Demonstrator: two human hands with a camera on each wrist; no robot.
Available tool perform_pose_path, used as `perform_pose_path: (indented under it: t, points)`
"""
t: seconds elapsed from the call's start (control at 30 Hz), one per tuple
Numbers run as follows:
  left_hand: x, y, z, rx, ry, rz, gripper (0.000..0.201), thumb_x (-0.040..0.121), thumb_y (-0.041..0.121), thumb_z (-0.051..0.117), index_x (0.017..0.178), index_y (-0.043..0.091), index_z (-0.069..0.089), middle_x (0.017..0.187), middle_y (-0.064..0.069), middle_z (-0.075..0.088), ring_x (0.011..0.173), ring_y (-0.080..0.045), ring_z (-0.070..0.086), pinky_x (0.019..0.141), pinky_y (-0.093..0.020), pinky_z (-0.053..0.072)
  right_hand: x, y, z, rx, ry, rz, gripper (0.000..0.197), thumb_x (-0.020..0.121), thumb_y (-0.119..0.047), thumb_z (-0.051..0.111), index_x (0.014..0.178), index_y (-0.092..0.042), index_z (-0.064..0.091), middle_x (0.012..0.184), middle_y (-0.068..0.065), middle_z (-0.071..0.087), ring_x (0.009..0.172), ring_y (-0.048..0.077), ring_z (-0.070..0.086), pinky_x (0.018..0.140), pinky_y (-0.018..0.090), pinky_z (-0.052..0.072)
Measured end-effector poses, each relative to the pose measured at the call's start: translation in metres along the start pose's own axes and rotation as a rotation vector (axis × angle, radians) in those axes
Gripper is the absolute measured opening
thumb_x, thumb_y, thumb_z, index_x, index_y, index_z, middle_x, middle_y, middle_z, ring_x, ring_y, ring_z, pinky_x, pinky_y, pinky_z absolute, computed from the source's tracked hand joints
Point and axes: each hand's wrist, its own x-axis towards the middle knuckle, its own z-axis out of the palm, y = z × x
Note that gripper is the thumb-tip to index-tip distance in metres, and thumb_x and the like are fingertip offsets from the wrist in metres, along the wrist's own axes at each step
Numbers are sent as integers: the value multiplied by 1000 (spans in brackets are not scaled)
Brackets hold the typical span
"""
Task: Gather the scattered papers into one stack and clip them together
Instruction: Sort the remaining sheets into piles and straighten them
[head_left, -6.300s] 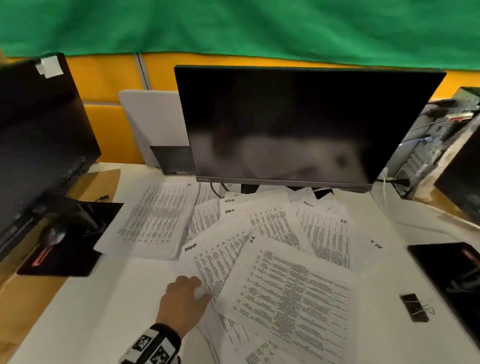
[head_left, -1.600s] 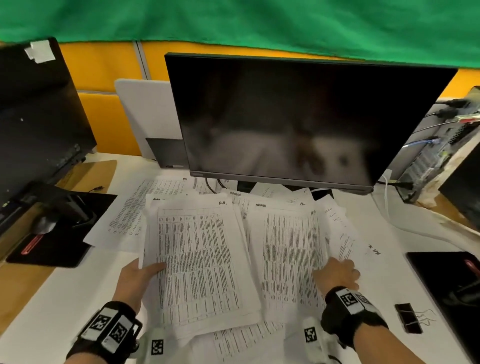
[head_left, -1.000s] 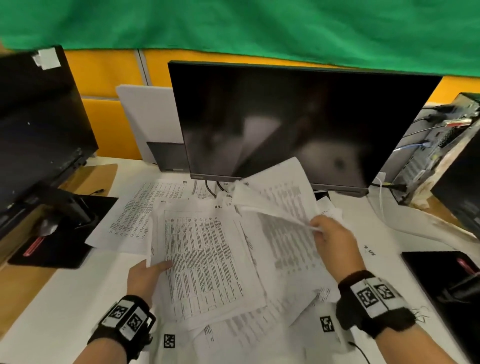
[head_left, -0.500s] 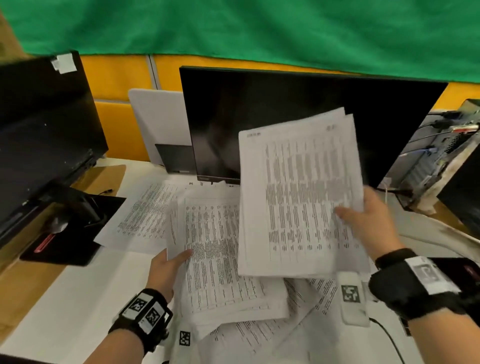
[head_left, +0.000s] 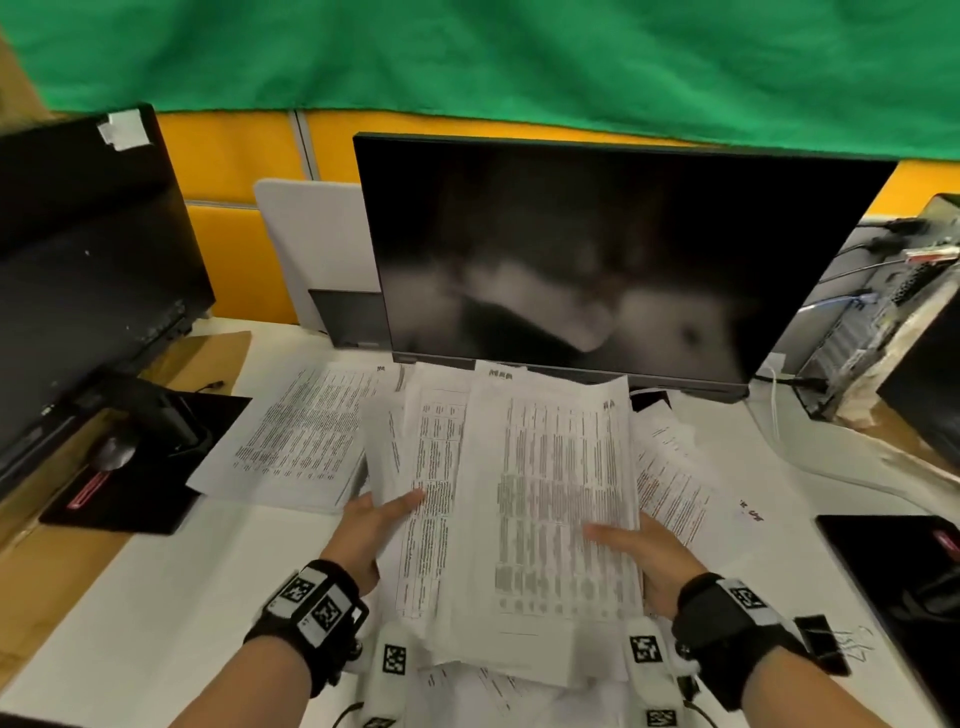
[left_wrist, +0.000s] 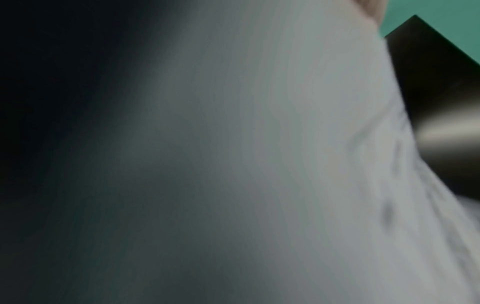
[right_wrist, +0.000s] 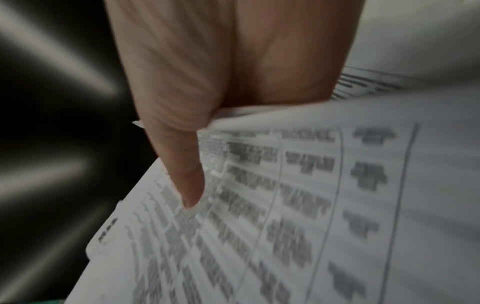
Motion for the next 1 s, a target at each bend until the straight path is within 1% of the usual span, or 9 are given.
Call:
perform_pose_path:
  t: [0.17,0.27,0.33,0.4,0.57,0.67,0.8,0.93,1.0]
  points:
    - [-3,9,14,-20,-79,-28,23,93,30,56,107,15,66,97,-8,76,92,-24,71,90,-43,52,1,5,10,93,-85,39,46,78,3,69,121,-10,58,114,17,69,105,34,67,92,52,51]
    - [-6,13,16,-99,-140,-68,33,93,44,50,104,20,69,106,-10,74,101,-27,68,97,-45,47,4,6,9,89,-88,49,45,79,5,67,123,-5,58,113,19,69,102,34,68,87,49,54]
    - [-8,11,12,-54,-203,-59,53,77,50,70,117,16,64,116,-10,70,110,-30,65,102,-49,44,7,5,6,111,-45,32,47,78,4,68,123,-6,58,113,17,70,102,33,68,92,53,51]
    - [-10,2,12,79,-241,-53,77,57,40,86,123,10,59,116,-11,70,107,-30,67,98,-51,48,8,5,5,133,-26,-3,49,74,2,71,121,-8,60,112,15,71,103,33,68,96,55,48]
    - [-15,-19,23,324,-56,32,36,81,9,71,114,5,59,88,-10,69,76,-26,67,74,-43,58,3,1,23,-12,-40,-94,37,78,0,70,113,-10,66,109,9,73,101,26,69,93,46,52]
    - [-18,-13,8,271,35,88,25,82,0,65,105,7,60,73,-8,63,58,-22,60,55,-33,51,6,-7,25,-278,111,-183,25,86,-11,66,110,-10,64,103,3,70,102,24,66,85,32,52]
    - [-19,2,-36,298,177,108,28,81,3,65,108,-5,59,78,-18,64,60,-28,60,51,-33,53,17,0,13,-717,269,-145,47,84,-30,67,125,-14,53,119,0,53,117,23,51,95,32,43]
    - [-15,11,-72,274,276,125,37,82,6,66,118,1,60,102,-16,69,92,-35,64,80,-44,53,26,12,30,-992,250,-76,84,74,-48,72,142,-15,35,137,10,41,126,27,41,103,38,39]
    - [-14,14,-84,250,297,138,35,84,5,65,118,0,60,95,-12,68,86,-30,64,71,-36,51,31,17,43,-1129,261,-35,94,70,-54,72,144,-15,28,139,9,40,128,28,38,104,41,39]
